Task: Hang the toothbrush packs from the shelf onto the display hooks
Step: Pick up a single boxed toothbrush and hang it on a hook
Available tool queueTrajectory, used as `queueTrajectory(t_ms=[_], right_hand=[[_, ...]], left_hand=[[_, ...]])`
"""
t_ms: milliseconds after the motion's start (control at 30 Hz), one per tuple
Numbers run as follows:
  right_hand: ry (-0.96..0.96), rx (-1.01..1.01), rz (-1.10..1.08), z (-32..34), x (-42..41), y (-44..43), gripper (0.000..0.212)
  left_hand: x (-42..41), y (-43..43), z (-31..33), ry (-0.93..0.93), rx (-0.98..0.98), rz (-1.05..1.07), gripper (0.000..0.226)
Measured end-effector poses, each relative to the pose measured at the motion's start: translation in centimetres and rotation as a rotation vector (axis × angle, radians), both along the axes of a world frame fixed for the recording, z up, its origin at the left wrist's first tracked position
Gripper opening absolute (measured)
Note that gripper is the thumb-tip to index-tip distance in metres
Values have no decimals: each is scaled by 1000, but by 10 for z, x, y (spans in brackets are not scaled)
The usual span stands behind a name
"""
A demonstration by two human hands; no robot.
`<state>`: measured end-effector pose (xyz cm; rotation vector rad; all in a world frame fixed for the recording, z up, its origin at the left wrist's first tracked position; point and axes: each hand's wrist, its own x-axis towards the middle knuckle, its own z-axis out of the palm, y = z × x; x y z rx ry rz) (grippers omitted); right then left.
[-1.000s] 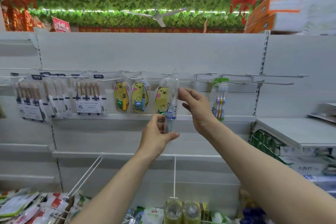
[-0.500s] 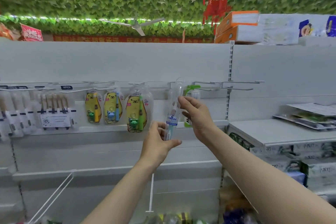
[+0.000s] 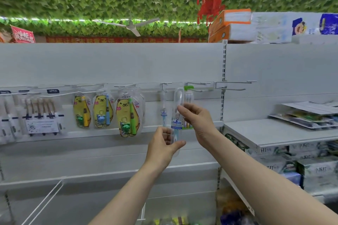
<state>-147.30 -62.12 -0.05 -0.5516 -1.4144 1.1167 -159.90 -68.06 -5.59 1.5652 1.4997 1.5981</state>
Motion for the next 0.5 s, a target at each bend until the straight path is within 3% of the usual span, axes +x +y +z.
queueTrajectory(t_ms=[333, 500], right_hand=[[-11, -35, -11, -5, -5, 20, 14], [-68, -40, -31, -5, -11, 31, 34]], left_hand=[[0, 19, -10, -55, -32, -2, 23], [-3, 28, -13, -77, -37, 18, 20]])
